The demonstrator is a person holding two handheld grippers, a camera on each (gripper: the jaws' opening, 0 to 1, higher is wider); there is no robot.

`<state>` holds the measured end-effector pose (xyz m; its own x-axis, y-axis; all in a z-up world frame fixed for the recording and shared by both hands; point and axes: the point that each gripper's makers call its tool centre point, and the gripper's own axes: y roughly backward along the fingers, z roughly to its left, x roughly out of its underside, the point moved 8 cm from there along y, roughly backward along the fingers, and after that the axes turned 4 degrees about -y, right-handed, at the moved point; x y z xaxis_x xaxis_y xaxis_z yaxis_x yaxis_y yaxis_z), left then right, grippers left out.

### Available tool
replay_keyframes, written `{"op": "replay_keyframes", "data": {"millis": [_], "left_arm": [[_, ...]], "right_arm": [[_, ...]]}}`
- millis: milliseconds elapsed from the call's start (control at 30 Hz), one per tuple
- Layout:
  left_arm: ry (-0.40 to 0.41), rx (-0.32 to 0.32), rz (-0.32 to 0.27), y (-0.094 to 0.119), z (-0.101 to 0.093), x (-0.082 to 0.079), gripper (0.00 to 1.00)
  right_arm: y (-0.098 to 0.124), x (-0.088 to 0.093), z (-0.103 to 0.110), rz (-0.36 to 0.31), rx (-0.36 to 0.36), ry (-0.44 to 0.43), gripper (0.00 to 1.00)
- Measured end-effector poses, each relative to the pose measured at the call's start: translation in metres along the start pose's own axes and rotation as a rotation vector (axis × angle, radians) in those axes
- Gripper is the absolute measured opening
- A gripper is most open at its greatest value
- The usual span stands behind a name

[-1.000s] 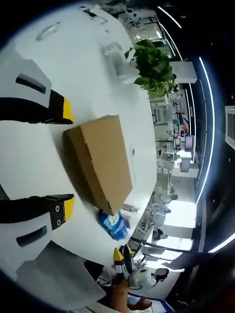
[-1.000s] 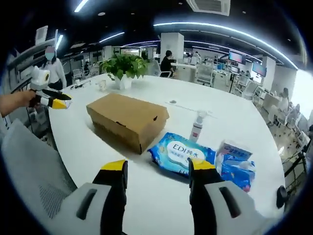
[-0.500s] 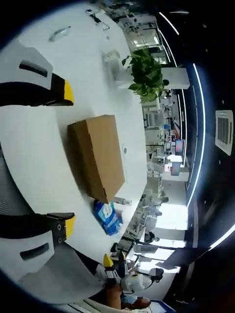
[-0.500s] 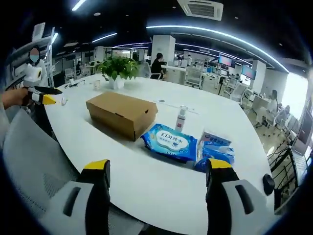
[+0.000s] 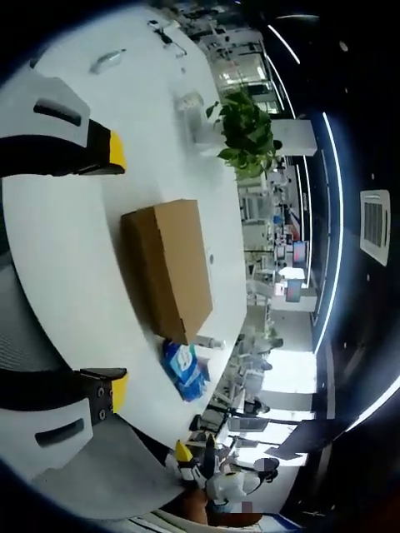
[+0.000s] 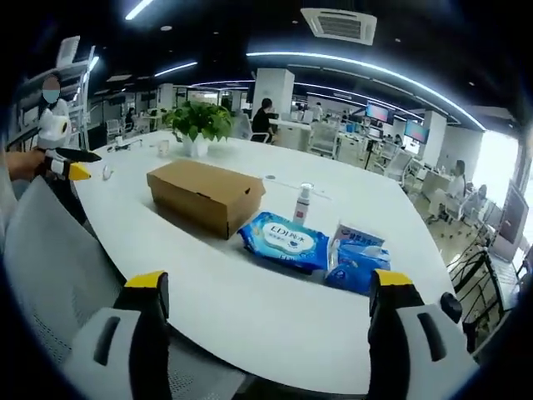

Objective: Operate the shoe box by opening the lid, removing the specified soft item, and placing it in the target area until the item is outside and the box remains undamaged.

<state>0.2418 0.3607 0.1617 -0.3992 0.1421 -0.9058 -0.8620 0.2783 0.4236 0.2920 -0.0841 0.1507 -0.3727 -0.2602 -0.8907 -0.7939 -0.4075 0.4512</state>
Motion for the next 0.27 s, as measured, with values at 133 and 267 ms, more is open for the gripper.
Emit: {"op": "replay_keyframes", "data": {"millis": [133, 267], "left_arm": [[-0.004, -0.004, 0.005, 0.0014, -0.0007, 0.0004, 1.00], [-0.011, -0.004, 0.009, 0.0029, -0.0017, 0.0009, 1.00]], "right_arm": [[0.0003, 0.0029, -0.0014, 0.010, 0.004, -0.006, 0.96], [0.0002, 0.0060, -0.0015, 0.020, 0.005, -0.018, 0.96]]}}
